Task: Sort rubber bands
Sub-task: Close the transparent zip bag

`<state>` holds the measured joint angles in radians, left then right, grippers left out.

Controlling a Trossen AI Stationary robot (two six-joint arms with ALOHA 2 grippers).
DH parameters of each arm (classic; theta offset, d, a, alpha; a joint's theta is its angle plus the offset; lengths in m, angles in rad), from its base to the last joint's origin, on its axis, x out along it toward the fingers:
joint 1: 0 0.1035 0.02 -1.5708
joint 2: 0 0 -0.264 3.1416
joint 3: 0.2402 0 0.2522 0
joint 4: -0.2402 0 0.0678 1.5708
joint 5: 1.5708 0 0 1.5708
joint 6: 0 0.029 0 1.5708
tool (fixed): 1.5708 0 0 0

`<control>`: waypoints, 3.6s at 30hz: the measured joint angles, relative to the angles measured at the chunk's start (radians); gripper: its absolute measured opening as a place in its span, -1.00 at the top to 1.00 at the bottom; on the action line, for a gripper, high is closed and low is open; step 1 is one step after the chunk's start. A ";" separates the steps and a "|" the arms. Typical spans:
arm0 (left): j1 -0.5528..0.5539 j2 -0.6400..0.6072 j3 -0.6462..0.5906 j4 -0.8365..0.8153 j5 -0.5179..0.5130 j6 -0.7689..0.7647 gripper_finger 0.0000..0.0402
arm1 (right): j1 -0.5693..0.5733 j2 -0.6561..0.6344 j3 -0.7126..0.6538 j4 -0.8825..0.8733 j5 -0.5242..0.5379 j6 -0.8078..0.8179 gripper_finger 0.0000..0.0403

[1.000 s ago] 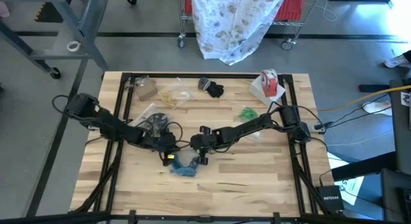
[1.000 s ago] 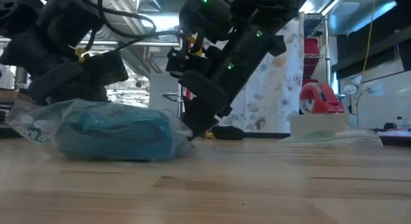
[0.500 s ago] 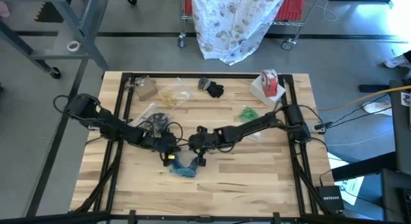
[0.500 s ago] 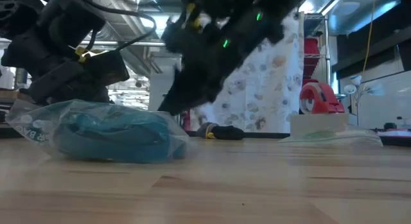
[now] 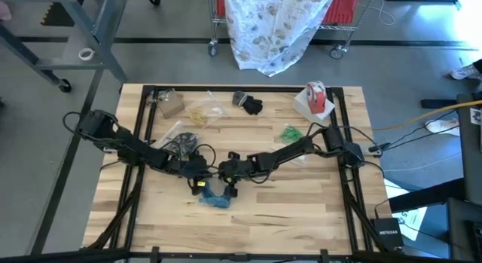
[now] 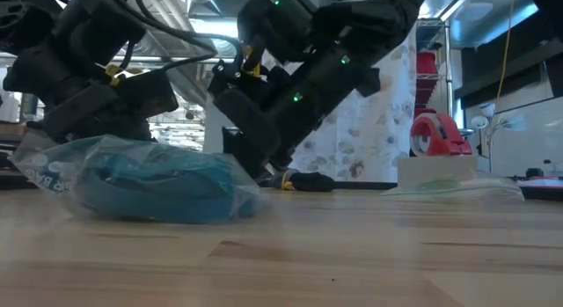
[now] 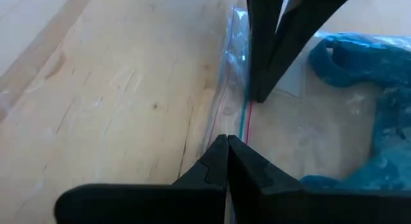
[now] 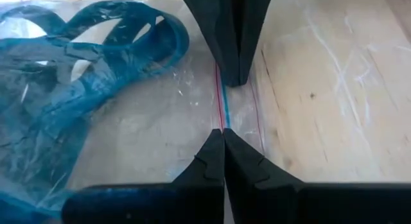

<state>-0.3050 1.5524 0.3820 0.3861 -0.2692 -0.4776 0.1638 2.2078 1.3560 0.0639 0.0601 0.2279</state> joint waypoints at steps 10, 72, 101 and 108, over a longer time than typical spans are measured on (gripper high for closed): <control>-0.016 -0.103 0.032 -0.018 0.017 0.033 1.00 | 0.000 -0.004 0.011 -0.017 0.037 0.011 1.00; 0.001 -0.062 -0.012 0.076 -0.021 0.088 1.00 | -0.001 0.001 0.037 -0.086 0.105 0.006 1.00; 0.031 0.098 -0.009 0.125 -0.070 0.136 1.00 | 0.000 -0.024 0.098 -0.146 0.104 0.010 1.00; 0.031 0.099 -0.010 0.127 -0.065 0.136 1.00 | -0.008 0.000 0.103 -0.151 0.104 0.004 1.00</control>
<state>-0.2741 1.6512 0.3717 0.5131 -0.3338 -0.3415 0.1555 2.2081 1.4586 -0.0872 0.1643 0.2314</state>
